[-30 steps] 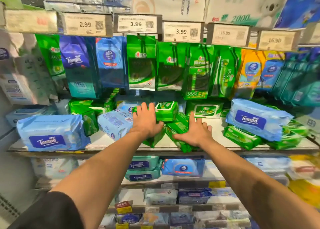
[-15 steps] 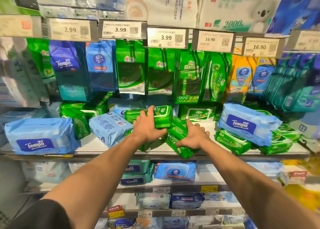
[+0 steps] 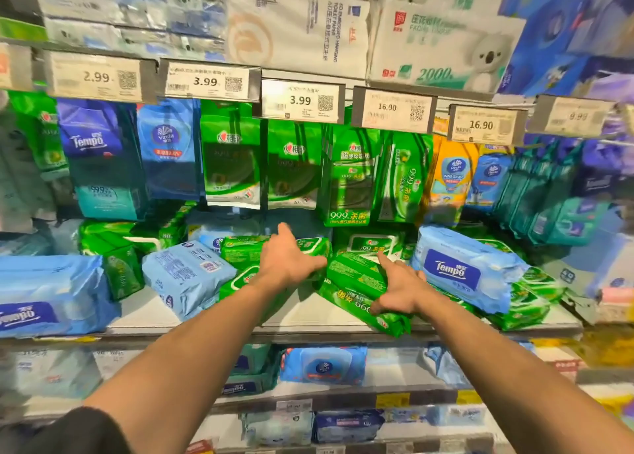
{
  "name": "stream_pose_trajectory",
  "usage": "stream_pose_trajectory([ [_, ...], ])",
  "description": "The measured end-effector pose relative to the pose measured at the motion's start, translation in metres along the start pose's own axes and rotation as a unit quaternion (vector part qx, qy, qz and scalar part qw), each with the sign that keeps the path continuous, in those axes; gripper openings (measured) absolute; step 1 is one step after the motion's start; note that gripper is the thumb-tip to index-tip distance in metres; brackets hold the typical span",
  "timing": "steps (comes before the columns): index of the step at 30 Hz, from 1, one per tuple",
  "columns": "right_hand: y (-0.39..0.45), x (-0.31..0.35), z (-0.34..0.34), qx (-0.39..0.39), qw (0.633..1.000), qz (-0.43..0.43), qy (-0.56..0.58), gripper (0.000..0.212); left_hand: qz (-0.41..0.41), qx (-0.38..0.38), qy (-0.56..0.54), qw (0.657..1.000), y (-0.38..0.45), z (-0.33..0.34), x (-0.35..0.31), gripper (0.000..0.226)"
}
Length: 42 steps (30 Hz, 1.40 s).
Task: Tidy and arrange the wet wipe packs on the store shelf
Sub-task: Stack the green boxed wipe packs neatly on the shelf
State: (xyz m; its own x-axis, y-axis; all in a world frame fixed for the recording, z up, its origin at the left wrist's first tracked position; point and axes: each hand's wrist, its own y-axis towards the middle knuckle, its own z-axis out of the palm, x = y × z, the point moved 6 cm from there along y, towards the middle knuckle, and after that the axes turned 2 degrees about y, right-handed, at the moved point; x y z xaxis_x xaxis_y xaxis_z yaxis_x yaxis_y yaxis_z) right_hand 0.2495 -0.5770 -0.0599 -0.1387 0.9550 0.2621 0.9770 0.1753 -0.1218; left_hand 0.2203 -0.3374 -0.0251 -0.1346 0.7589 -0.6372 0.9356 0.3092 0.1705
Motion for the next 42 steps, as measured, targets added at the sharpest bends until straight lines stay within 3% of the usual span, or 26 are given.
stream_pose_trajectory([
  [5,0.023,0.005,0.004,0.063,0.997,-0.036,-0.037,0.139,0.031,-0.043,0.012,0.999,0.011,-0.008,-0.011,0.087],
  [11,0.035,0.003,0.011,0.061,0.997,-0.055,0.001,0.136,0.024,-0.105,0.040,0.993,0.007,-0.020,0.001,0.082],
  [15,0.032,0.010,0.005,0.008,0.997,-0.064,0.033,0.136,0.057,-0.087,0.073,0.992,0.000,-0.022,0.005,0.079],
  [18,0.025,0.025,0.001,-0.063,0.989,-0.124,-0.054,0.136,0.090,-0.047,0.126,0.987,-0.003,-0.018,0.008,0.080],
  [21,0.013,0.043,-0.002,-0.184,0.935,-0.221,-0.208,0.130,0.099,-0.048,0.130,0.985,-0.006,-0.021,0.017,0.077],
  [24,0.007,0.049,0.003,-0.232,0.896,-0.259,-0.276,0.129,0.099,-0.040,0.101,0.989,-0.008,-0.028,0.025,0.079],
  [30,0.003,0.047,0.008,-0.185,0.932,-0.230,-0.211,0.127,0.103,-0.051,0.084,0.990,-0.008,-0.025,0.038,0.078],
  [35,0.009,0.056,-0.013,-0.122,0.951,-0.248,-0.141,0.093,0.104,-0.052,0.068,0.991,-0.005,-0.021,0.035,0.075],
  [39,0.026,0.040,-0.009,0.025,0.987,-0.148,-0.055,0.120,0.107,-0.056,0.062,0.991,-0.006,-0.020,0.034,0.075],
  [42,0.029,0.043,-0.007,0.002,0.986,-0.138,-0.090,0.106,0.107,-0.058,0.058,0.991,-0.005,-0.021,0.034,0.075],
])
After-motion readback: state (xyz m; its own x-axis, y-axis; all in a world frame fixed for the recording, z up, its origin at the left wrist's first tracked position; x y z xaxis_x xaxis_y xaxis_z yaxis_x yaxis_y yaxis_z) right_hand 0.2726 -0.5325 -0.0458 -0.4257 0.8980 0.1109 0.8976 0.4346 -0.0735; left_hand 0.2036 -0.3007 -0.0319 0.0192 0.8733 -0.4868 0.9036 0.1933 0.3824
